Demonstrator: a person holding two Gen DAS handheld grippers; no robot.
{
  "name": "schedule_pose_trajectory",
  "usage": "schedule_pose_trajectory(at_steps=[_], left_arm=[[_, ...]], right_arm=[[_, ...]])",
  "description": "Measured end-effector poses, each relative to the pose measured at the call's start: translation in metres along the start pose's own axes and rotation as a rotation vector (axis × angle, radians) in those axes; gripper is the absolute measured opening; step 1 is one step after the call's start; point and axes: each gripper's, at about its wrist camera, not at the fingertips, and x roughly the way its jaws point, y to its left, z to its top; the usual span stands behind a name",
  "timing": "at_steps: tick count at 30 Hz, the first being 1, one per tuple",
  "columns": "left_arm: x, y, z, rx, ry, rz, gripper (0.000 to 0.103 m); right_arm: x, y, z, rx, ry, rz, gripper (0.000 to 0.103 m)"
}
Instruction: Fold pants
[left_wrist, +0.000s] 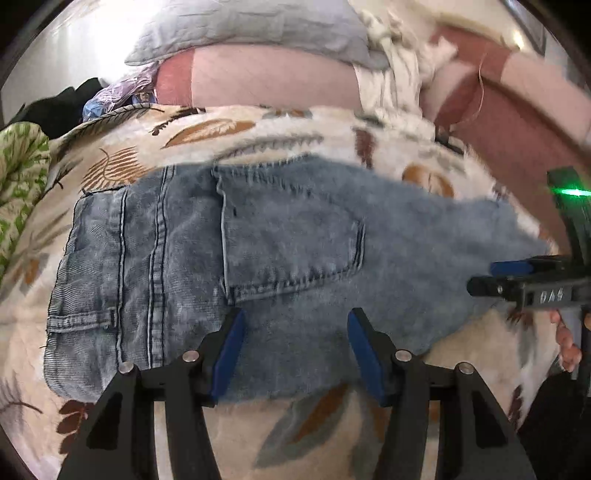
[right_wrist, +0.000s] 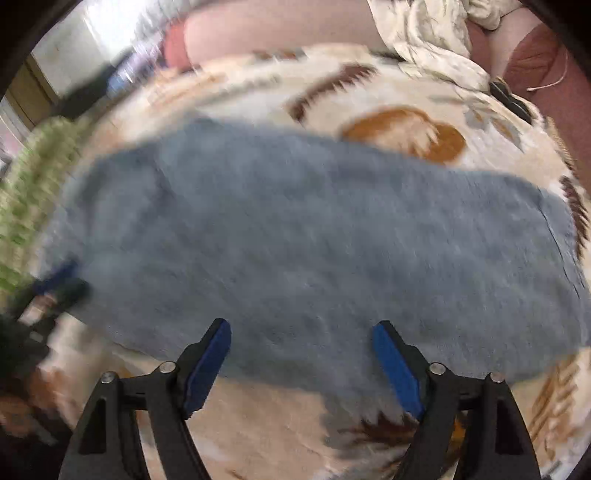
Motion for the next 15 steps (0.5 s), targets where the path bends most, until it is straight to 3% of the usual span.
schedule_pose_trajectory(at_steps=[5, 10, 15], left_arm=[[-0.004, -0.004, 0.006, -0.007, -0.068, -0.051, 0.059], [0.008, -0.011, 0.010, 0.000, -0.032, -0.081, 0.059], [0.009, -0.012, 0.015, -0.020, -0.048, -0.065, 0.059]], right_arm=[[-0.017, 0.007, 0.066, 0.010, -0.118, 0.187, 0.080], [0.008, 0.034, 0.128, 0.001, -0.086, 0.283, 0.063], [0.050, 0.047, 0.165, 0.000, -0.025, 0.301, 0.062]])
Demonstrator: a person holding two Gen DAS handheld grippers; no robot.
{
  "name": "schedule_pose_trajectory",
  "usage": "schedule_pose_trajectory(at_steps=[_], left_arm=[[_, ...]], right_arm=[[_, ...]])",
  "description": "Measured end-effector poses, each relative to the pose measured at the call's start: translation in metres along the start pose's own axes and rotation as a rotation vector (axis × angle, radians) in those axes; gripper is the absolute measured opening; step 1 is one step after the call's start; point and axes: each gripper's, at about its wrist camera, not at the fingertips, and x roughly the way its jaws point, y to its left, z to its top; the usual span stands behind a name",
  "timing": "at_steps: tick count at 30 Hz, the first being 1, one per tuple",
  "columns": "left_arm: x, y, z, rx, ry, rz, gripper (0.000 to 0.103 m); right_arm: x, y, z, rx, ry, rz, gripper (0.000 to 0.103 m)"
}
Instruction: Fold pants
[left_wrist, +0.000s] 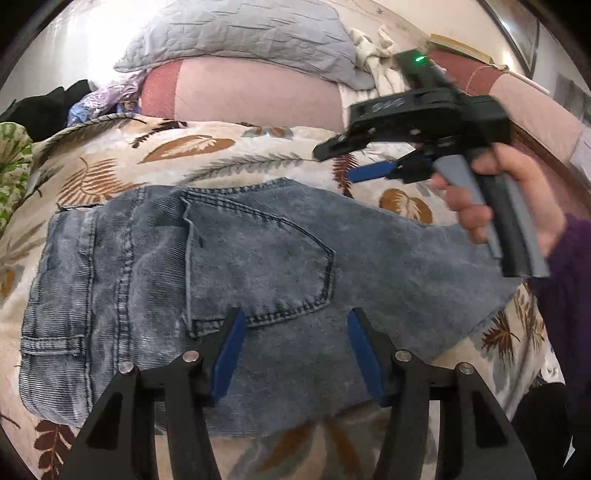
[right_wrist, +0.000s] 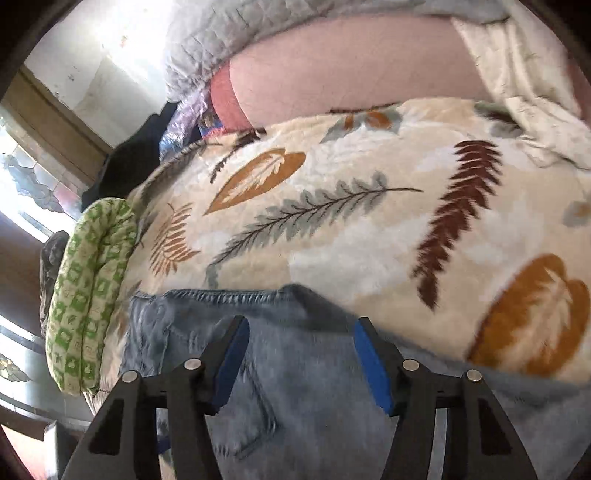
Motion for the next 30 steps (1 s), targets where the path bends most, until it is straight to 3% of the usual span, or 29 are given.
schedule_pose_trajectory(at_steps=[2, 7, 13, 18, 19, 22, 30], left_arm=[[0.001, 0.004, 0.002, -0.015, 0.003, 0.016, 0.066], [0.000, 0.012, 0.007, -0.028, -0.001, 0.094, 0.072], [0.006, 0.018, 0.007, -0.049, 0.039, 0.098, 0.075], [0.012, 0.020, 0.010, -0.061, 0.048, 0.095, 0.076], [0.012, 0.021, 0.010, -0.065, 0.049, 0.092, 0.076], [0.013, 0.023, 0.011, -0.071, 0.047, 0.087, 0.076], [0.013, 0.021, 0.010, -0.056, 0.047, 0.099, 0.076]], right_arm=[[0.017, 0.000, 0.007, -0.005, 0.041, 0.004, 0.062], [0.034, 0.011, 0.016, -0.031, 0.067, 0.028, 0.062], [0.050, 0.024, 0.016, -0.089, 0.146, -0.054, 0.062], [0.062, 0.027, 0.013, -0.111, 0.195, -0.057, 0.036], [0.064, 0.028, 0.013, -0.119, 0.197, -0.064, 0.026], [0.058, 0.029, 0.016, -0.119, 0.145, -0.071, 0.010], [0.054, 0.021, 0.022, -0.046, 0.052, -0.056, 0.008]])
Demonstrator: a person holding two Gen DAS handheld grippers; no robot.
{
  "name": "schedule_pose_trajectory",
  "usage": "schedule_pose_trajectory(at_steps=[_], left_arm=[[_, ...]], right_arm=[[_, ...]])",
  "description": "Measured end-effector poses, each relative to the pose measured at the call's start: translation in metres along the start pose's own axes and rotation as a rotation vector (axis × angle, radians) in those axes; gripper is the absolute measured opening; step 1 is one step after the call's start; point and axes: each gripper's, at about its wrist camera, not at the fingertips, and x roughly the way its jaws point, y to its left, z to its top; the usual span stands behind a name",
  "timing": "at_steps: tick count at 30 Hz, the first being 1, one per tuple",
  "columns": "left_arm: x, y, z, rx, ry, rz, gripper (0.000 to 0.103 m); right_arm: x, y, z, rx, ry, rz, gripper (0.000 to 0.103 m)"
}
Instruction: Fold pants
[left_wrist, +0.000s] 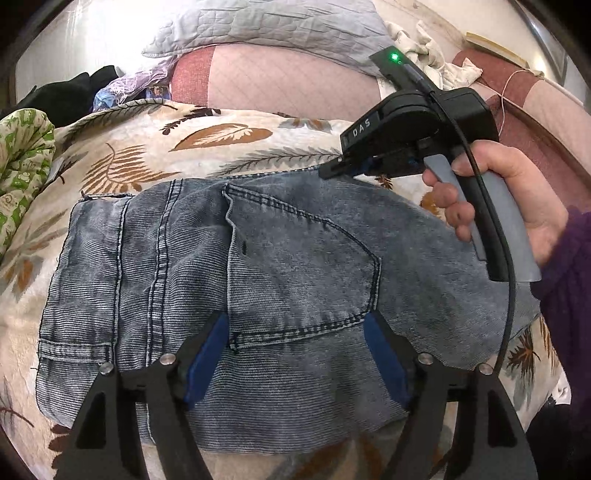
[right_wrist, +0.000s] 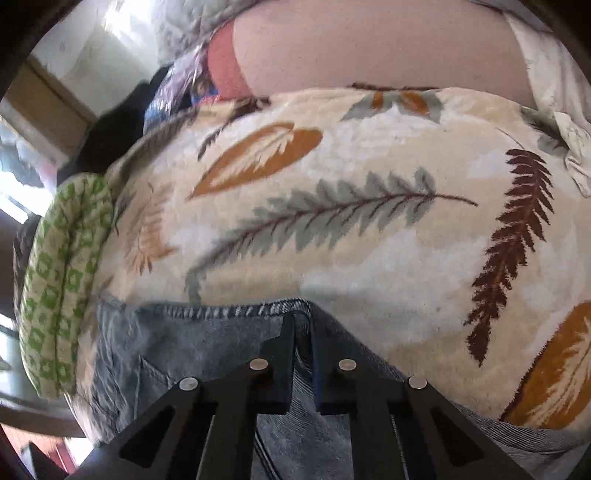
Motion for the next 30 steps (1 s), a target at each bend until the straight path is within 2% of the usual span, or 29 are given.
schedule_pose_trajectory(at_steps=[3, 5, 7, 10, 12, 15, 17, 20, 21, 23, 25, 30], left_arm=[[-0.001, -0.001, -0.002, 0.008, 0.000, 0.003, 0.076], [-0.001, -0.002, -0.003, 0.017, -0.001, 0.009, 0.076], [-0.001, -0.003, -0.004, 0.029, -0.001, 0.017, 0.076], [0.000, -0.003, -0.003, 0.045, -0.007, 0.025, 0.076], [-0.001, -0.003, -0.003, 0.048, -0.010, 0.027, 0.076], [-0.001, -0.004, -0.004, 0.049, -0.017, 0.033, 0.076], [0.000, -0.005, -0.004, 0.058, -0.022, 0.044, 0.076], [-0.002, -0.009, -0.006, 0.083, -0.037, 0.065, 0.076], [-0.003, -0.010, -0.007, 0.091, -0.047, 0.072, 0.076], [-0.006, -0.012, -0.009, 0.103, -0.067, 0.088, 0.076], [-0.011, -0.013, -0.011, 0.114, -0.104, 0.114, 0.076], [-0.028, -0.025, -0.012, 0.116, -0.180, 0.140, 0.076]], right_arm=[[0.005, 0.000, -0.002, 0.009, 0.001, -0.015, 0.008], [0.008, 0.000, -0.004, 0.014, 0.014, -0.015, 0.012], [0.002, -0.001, -0.008, 0.023, -0.012, 0.017, 0.012], [-0.031, -0.010, -0.021, 0.042, -0.088, 0.066, 0.012], [-0.053, -0.017, -0.032, 0.048, -0.120, 0.080, 0.018], [-0.101, -0.039, -0.061, 0.080, -0.199, 0.084, 0.043], [-0.134, -0.059, -0.091, 0.117, -0.259, 0.092, 0.052], [-0.180, -0.098, -0.149, 0.208, -0.355, 0.093, 0.053], [-0.194, -0.113, -0.170, 0.252, -0.392, 0.099, 0.053], [-0.220, -0.146, -0.216, 0.362, -0.482, 0.099, 0.063], [-0.242, -0.179, -0.255, 0.476, -0.555, 0.095, 0.068], [-0.264, -0.237, -0.308, 0.698, -0.644, 0.172, 0.068]])
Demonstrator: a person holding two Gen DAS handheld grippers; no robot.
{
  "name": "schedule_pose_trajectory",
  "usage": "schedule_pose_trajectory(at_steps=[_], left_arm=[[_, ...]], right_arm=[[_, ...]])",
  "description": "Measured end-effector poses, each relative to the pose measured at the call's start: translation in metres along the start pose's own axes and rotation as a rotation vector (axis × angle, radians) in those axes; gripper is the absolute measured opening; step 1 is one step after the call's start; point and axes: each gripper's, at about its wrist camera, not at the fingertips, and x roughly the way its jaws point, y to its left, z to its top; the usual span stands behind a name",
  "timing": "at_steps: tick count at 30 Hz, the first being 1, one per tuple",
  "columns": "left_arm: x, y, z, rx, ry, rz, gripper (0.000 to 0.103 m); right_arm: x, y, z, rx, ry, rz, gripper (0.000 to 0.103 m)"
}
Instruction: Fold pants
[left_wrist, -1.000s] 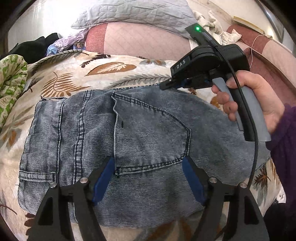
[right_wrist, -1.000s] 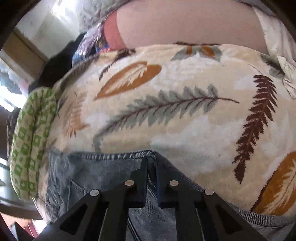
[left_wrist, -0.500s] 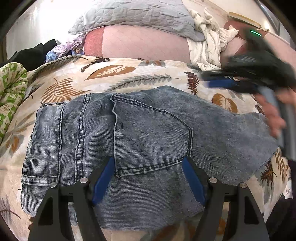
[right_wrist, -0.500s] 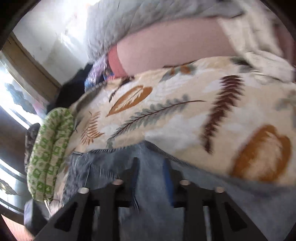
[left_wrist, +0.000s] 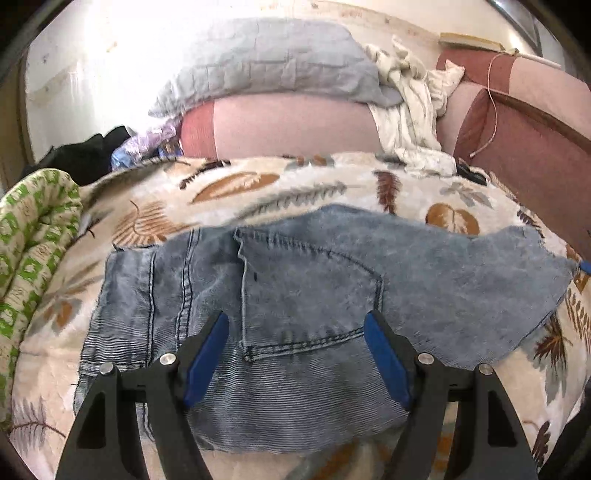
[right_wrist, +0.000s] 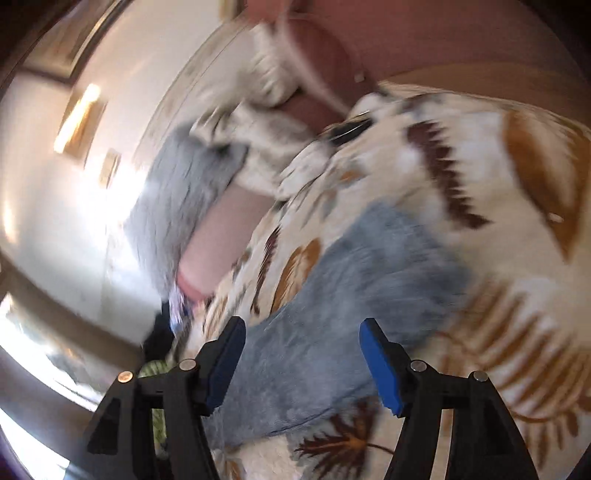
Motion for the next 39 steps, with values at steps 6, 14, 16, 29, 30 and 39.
schedule_pose_trajectory(at_steps=[6, 14, 16, 29, 30, 39], left_arm=[[-0.004, -0.060, 0.027, 0.023, 0.044, -0.111, 0.076], [0.036, -0.182, 0.085, 0.228, 0.183, -0.255, 0.076], [0.045, -0.205, 0.091, 0.281, 0.207, -0.250, 0.076], [0.118, -0.320, 0.129, 0.461, 0.327, -0.308, 0.076], [0.124, -0.327, 0.129, 0.481, 0.333, -0.304, 0.076], [0.147, -0.353, 0.142, 0.585, 0.301, -0.305, 0.076]], right_arm=[[-0.012, -0.050, 0.008, 0.227, -0.010, 0.016, 0.068], [0.007, -0.070, 0.012, 0.351, 0.025, 0.007, 0.068], [0.009, -0.073, 0.014, 0.372, 0.027, -0.002, 0.068], [0.021, -0.092, 0.007, 0.497, 0.105, 0.061, 0.068], [0.023, -0.092, 0.007, 0.501, 0.114, 0.063, 0.068], [0.030, -0.091, 0.005, 0.515, 0.117, 0.035, 0.067]])
